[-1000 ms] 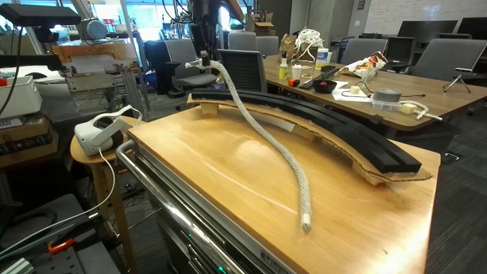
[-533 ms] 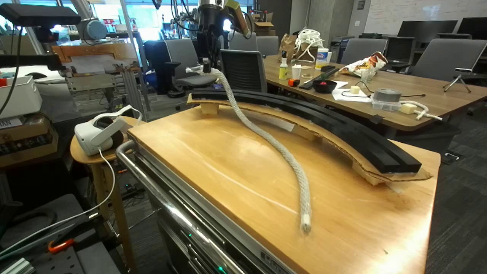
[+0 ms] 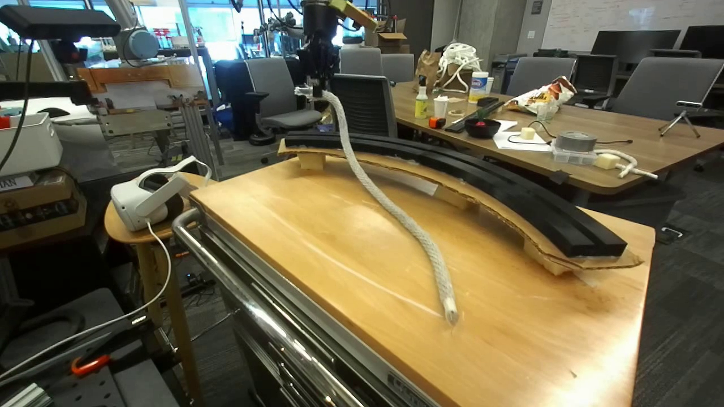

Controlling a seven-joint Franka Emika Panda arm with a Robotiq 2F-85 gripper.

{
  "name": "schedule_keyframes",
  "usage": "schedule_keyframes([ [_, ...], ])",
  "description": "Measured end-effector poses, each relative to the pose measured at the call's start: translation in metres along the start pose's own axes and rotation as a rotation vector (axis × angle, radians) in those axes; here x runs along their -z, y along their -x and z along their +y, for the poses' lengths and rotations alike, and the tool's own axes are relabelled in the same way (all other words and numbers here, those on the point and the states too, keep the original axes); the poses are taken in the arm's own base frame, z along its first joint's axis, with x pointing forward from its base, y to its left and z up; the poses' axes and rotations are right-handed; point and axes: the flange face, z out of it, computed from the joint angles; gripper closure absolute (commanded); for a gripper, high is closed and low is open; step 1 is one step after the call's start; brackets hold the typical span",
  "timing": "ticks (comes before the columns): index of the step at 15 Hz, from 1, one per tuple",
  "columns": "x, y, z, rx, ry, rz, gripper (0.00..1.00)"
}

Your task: Put the white rope on the skate

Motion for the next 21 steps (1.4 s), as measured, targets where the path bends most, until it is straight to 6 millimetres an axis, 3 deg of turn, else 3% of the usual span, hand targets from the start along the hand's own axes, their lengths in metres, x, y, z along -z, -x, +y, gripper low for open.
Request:
schedule_keyframes([
  [7, -0.047, 0.009, 0.012, -0.098, -0.084, -0.019, 0.92],
  [14, -0.052, 0.035, 0.01, -0.127, -0.121, -0.012, 0.91],
  [21, -0.069, 0.012, 0.003, 0.0, -0.198, -0.115, 0.92],
])
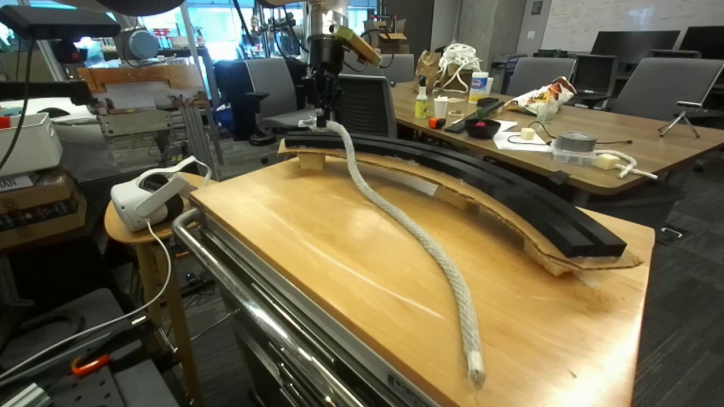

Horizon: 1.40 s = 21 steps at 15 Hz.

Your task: Put the white rope on the skate

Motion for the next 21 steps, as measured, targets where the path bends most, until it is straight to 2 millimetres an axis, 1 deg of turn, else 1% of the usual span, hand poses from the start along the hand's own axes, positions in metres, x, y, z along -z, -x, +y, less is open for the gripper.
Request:
schedule_keyframes([
  [4, -0.009, -0.021, 0.005, 0.044, -0.001, -0.069, 0.92],
  [6, -0.01, -0.025, 0.006, 0.053, 0.002, -0.086, 0.92],
  [9, -0.01, -0.026, 0.008, 0.059, 0.012, -0.088, 0.91],
  [10, -0.01, -0.026, 0.008, 0.06, 0.016, -0.087, 0.66],
  [11, -0.01, -0.026, 0.008, 0.061, 0.017, -0.087, 0.65],
  [12, -0.01, -0.026, 0.008, 0.061, 0.018, -0.087, 0.6],
  [14, -0.006, -0.024, 0.008, 0.059, 0.031, -0.081, 0.44],
  [15, -0.001, -0.022, 0.008, 0.051, 0.055, -0.071, 0.35],
  [16, 0.009, -0.017, 0.008, 0.036, 0.089, -0.057, 0.28],
  [17, 0.021, -0.011, 0.006, 0.014, 0.131, -0.036, 0.19],
  [19, 0.05, 0.008, -0.002, -0.043, 0.218, 0.008, 0.06],
  [20, 0.064, 0.018, -0.008, -0.08, 0.257, 0.029, 0.01],
  [21, 0.077, 0.028, -0.015, -0.124, 0.288, 0.054, 0.0],
])
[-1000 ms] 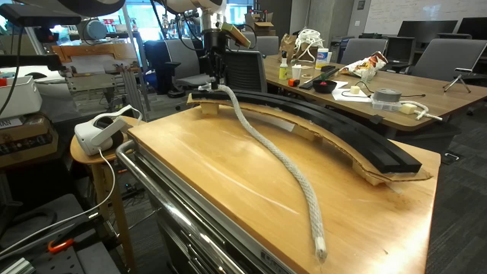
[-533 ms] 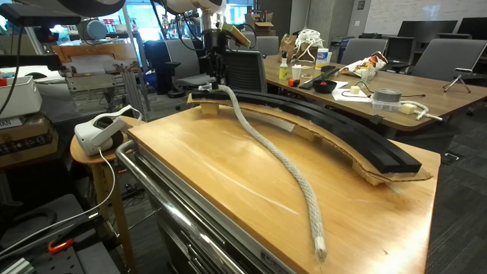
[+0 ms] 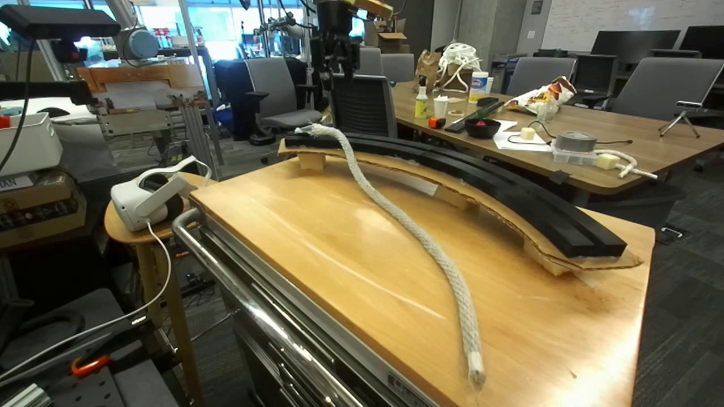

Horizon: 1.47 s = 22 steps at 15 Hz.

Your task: Put the white rope on the skate

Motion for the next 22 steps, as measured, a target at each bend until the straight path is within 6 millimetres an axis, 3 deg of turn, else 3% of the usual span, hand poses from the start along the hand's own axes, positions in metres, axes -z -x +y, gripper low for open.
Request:
schedule_keyframes([
  [4, 0.037, 0.045, -0.017, -0.208, 0.053, 0.07, 0.0],
  [6, 0.045, 0.062, -0.029, -0.299, 0.051, 0.097, 0.0],
  [8, 0.047, 0.067, -0.037, -0.327, 0.046, 0.1, 0.0],
  [11, 0.043, 0.063, -0.038, -0.354, 0.045, 0.094, 0.0],
  [15, 0.038, 0.069, -0.034, -0.557, 0.084, 0.072, 0.0],
  [17, 0.03, 0.089, -0.04, -0.669, 0.083, 0.062, 0.0],
  [22, 0.004, 0.162, -0.081, -0.911, 0.051, 0.0, 0.0],
])
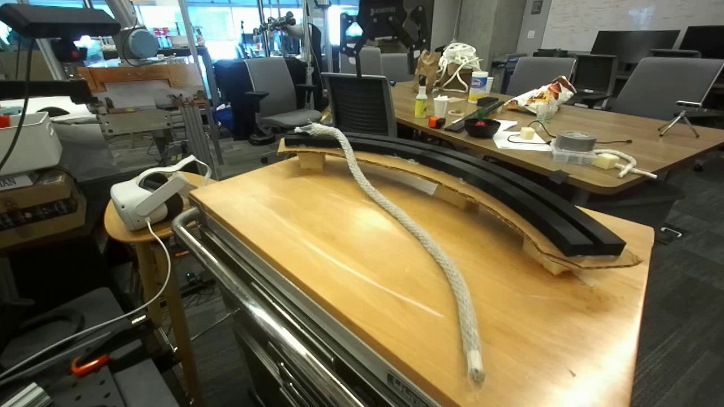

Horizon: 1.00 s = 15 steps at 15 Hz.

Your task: Put the white rope on the skate

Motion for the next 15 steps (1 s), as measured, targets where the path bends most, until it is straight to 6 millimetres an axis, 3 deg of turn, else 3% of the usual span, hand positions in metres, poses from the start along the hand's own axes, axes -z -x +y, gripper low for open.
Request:
schedule_keyframes([
  [2, -0.009, 0.021, 0.003, -0.018, -0.002, -0.015, 0.0],
  [10, -0.023, 0.013, 0.001, 0.082, -0.008, -0.009, 0.0],
  [13, -0.043, 0.02, 0.006, 0.169, 0.055, 0.068, 0.0],
  [15, -0.06, 0.033, 0.006, 0.113, 0.074, 0.146, 0.0],
])
